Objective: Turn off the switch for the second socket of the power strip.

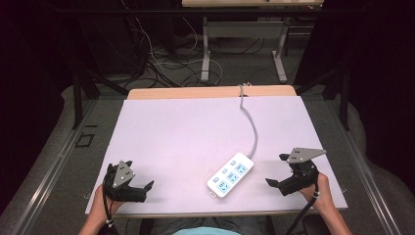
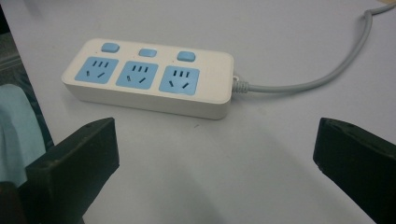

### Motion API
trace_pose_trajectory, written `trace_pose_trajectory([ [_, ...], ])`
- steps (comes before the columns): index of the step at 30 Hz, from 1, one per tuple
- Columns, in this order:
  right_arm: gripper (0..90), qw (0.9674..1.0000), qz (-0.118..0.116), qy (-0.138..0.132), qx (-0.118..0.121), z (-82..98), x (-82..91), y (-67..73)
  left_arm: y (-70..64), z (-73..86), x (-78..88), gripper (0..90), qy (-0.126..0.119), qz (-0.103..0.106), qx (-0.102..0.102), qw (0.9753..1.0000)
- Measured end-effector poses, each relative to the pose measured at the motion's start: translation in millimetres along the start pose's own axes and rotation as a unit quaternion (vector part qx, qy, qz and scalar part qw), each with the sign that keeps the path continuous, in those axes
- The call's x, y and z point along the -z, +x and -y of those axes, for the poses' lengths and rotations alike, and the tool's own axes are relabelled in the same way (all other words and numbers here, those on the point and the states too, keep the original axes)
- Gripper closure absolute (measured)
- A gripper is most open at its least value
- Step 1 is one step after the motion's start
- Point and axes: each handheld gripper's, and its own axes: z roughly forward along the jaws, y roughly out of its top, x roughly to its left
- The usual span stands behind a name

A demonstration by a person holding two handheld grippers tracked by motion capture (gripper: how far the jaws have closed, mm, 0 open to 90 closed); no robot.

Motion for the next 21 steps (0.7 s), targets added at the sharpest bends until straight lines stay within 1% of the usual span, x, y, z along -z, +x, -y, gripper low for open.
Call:
trace_pose_trajectory([
  [1, 0.0, 1.0000, 0.001, -0.003, -0.003, -1.9, -0.6, -0.4, 0.1, 0.4, -1.1, 0.6, 0.000, 0.001, 0.000, 1.0000],
  [3, 0.0, 1.0000, -0.001, 0.001, 0.000, -2.8, -0.9, -0.4, 0.1, 0.5, -1.1, 0.6, 0.002, 0.001, 0.002, 1.0000],
  [4, 0.0, 1.0000, 0.001, -0.002, 0.002, -5.7, -3.5, 1.1, 0.3, 0.7, -1.1, 0.6, 0.004, 0.002, 0.001, 1.0000],
  [5, 0.0, 1.0000, 0.002, 0.001, 0.003, -7.6, -3.8, 1.8, 0.4, 0.8, -1.2, 0.6, 0.005, 0.002, 0.002, 1.0000],
  [7, 0.0, 1.0000, -0.002, -0.003, 0.009, -10.7, -6.1, 3.2, 0.4, 0.7, -1.4, 0.5, 0.005, 0.001, -0.001, 1.0000],
  [8, 0.0, 0.9999, -0.002, 0.000, 0.012, -13.0, -6.4, 4.0, 0.3, 0.6, -1.5, 0.6, 0.005, 0.001, -0.002, 1.0000],
  [9, 0.0, 0.9999, -0.002, -0.004, 0.012, -15.0, -7.4, 5.2, -0.3, 0.7, -1.7, 0.5, 0.006, 0.003, 0.001, 1.0000],
  [10, 0.0, 0.9998, -0.003, -0.002, 0.017, -18.1, -8.2, 5.3, 0.2, 0.5, -1.7, 0.5, 0.007, 0.000, -0.004, 1.0000],
  [12, 0.0, 0.9998, -0.006, -0.001, 0.017, -21.7, -10.5, 6.2, 0.4, 0.6, -2.0, 0.5, 0.008, 0.004, -0.001, 1.0000],
  [13, 0.0, 0.9997, -0.004, -0.004, 0.022, -23.7, -12.6, 5.8, 0.4, 0.6, -2.0, 0.5, 0.008, 0.004, -0.001, 1.0000],
  [15, 0.0, 0.9997, -0.005, -0.001, 0.024, -27.4, -15.2, 5.9, 0.4, 0.8, -2.3, 0.5, 0.008, 0.000, 0.000, 1.0000],
  [16, 0.0, 0.9997, -0.008, 0.001, 0.022, -28.6, -16.4, 6.3, 0.5, 0.9, -2.7, 0.5, 0.007, 0.000, 0.000, 1.0000],
  [17, 0.0, 0.9996, -0.011, 0.005, 0.024, -30.3, -17.1, 6.0, 0.4, 1.0, -3.1, 0.5, 0.006, 0.001, 0.001, 1.0000],
  [18, 0.0, 0.9997, -0.006, 0.000, 0.023, -30.7, -18.8, 6.8, 0.4, 1.0, -3.2, 0.4, 0.005, 0.002, 0.001, 1.0000],
  [19, 0.0, 0.9997, -0.006, 0.000, 0.025, -31.9, -19.5, 7.0, 0.4, 0.9, -3.0, 0.4, 0.007, 0.002, -0.001, 1.0000],
  [20, 0.0, 0.9994, -0.009, 0.005, 0.032, -33.8, -20.3, 6.2, 0.0, 0.7, -3.0, 0.4, 0.007, 0.000, -0.002, 1.0000],
  [21, 0.0, 0.9995, -0.008, 0.005, 0.029, -34.9, -21.2, 7.2, -0.3, 0.6, -2.6, 0.6, 0.010, 0.003, -0.002, 0.9999],
])
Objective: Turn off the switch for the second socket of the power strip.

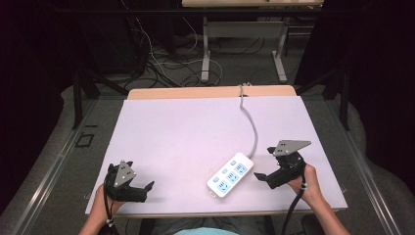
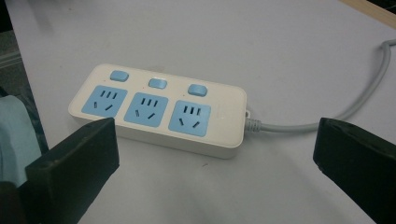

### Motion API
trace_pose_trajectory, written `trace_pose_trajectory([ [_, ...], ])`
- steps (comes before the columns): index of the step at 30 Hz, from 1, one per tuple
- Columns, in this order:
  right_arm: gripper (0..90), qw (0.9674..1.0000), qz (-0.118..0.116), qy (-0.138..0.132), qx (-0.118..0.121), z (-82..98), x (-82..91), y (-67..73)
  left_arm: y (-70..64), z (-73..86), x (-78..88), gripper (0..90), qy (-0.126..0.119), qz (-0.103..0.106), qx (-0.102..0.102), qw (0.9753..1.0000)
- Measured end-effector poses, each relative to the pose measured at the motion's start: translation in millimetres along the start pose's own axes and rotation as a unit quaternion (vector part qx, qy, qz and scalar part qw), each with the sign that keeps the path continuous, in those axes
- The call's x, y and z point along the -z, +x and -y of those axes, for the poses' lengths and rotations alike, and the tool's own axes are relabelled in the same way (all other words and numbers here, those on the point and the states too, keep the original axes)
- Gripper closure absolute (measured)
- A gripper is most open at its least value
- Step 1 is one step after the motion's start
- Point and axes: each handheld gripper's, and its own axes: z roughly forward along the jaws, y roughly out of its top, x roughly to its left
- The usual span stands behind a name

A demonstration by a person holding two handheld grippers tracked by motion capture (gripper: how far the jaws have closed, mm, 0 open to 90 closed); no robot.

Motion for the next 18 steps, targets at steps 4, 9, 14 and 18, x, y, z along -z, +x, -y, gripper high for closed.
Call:
trace_pose_trajectory([
  [4, 0.0, 1.0000, -0.003, 0.001, 0.005, -4.5, -3.2, -2.3, 0.1, 0.0, -0.3, 0.6, -0.002, -0.002, 0.000, 1.0000],
  [9, 0.0, 1.0000, -0.007, 0.001, -0.001, -11.0, -12.4, -6.7, 0.6, 0.3, -1.2, 0.6, 0.001, 0.003, 0.004, 1.0000],
  [14, 0.0, 1.0000, -0.004, 0.002, 0.009, -17.9, -20.8, -6.6, 0.2, -0.3, 0.1, 0.5, 0.003, 0.002, -0.001, 1.0000],
  [18, 0.0, 0.9999, -0.010, 0.001, 0.009, -22.3, -24.9, -7.4, 0.6, -0.4, -0.1, 0.5, 0.003, 0.002, -0.003, 1.0000],
])
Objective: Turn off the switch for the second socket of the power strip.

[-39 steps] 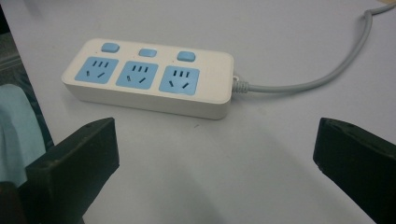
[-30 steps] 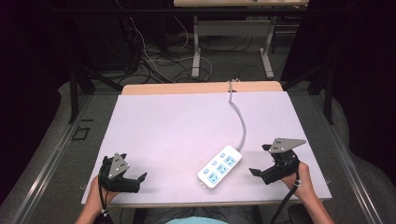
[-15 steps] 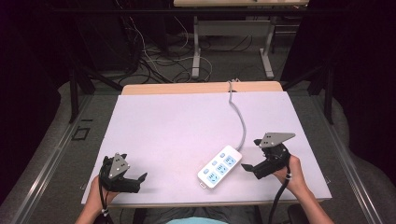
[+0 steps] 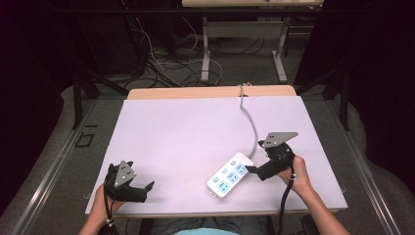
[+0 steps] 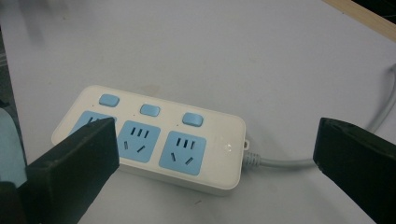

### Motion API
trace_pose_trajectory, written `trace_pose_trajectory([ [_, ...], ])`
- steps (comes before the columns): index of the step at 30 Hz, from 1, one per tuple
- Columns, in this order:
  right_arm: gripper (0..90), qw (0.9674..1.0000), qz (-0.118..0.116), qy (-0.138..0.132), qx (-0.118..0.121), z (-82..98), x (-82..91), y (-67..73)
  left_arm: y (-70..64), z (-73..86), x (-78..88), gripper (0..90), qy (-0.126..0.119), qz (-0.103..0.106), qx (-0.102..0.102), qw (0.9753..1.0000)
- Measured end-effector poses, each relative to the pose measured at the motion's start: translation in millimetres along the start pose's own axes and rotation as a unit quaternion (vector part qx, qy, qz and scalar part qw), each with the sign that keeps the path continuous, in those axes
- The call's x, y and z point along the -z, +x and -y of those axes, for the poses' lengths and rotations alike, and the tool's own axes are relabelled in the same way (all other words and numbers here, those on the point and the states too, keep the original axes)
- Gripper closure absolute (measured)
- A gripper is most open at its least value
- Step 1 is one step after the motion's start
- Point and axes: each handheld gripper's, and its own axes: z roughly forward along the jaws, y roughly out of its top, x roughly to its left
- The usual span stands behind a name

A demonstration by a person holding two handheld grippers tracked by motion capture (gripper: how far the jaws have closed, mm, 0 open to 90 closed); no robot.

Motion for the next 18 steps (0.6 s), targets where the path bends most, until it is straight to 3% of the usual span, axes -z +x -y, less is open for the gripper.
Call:
trace_pose_trajectory([
  [7, 0.0, 0.9999, 0.004, -0.006, 0.008, -7.2, -10.9, 0.3, -0.4, 0.2, 0.3, 0.3, -0.003, 0.001, 0.000, 1.0000],
  [18, 0.0, 0.9997, -0.021, 0.006, 0.008, -18.7, -30.9, -1.5, -0.2, -0.2, -0.8, 0.3, -0.001, 0.003, -0.001, 1.0000],
])
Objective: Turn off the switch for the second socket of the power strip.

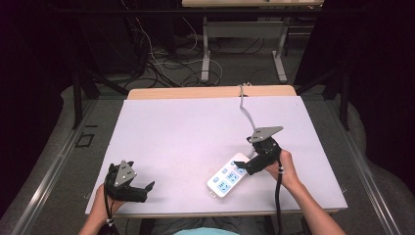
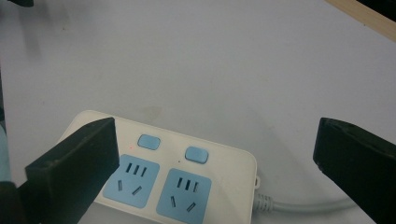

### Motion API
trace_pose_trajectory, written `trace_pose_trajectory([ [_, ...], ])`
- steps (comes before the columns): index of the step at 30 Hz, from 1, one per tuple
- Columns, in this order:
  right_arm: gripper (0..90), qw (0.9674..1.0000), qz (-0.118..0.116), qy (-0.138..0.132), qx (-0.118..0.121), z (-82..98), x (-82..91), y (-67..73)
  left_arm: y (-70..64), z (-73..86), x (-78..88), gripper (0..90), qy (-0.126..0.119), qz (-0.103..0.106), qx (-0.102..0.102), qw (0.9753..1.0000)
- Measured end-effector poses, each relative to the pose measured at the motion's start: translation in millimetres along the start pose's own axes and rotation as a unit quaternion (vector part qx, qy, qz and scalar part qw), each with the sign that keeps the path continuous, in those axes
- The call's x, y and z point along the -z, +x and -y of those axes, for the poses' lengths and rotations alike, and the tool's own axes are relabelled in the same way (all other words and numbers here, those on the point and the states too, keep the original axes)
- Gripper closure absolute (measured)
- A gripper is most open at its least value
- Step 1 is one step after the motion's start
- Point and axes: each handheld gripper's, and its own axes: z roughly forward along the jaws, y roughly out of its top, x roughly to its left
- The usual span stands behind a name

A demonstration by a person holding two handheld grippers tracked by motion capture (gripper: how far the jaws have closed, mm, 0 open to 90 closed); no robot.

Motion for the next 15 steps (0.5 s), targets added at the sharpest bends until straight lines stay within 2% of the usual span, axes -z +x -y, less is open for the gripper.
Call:
trace_pose_trajectory([
  [11, 0.0, 0.9999, -0.010, -0.002, -0.003, -5.3, -13.0, -0.9, 0.3, -0.2, -0.9, 0.3, 0.001, 0.004, 0.004, 1.0000],
  [13, 0.0, 0.9998, -0.021, 0.004, -0.003, -7.7, -17.9, -1.3, 1.6, -1.3, -1.3, 0.3, 0.003, 0.002, -0.003, 1.0000],
  [14, 0.0, 0.9998, -0.017, -0.001, -0.003, -7.9, -20.3, -0.9, 1.6, -1.3, -1.3, 0.3, 0.003, 0.002, -0.003, 1.0000],
  [15, 0.0, 0.9998, -0.017, -0.001, -0.003, -7.9, -20.3, -0.9, 0.6, -1.0, -2.3, 0.3, -0.001, 0.005, 0.005, 1.0000],
])
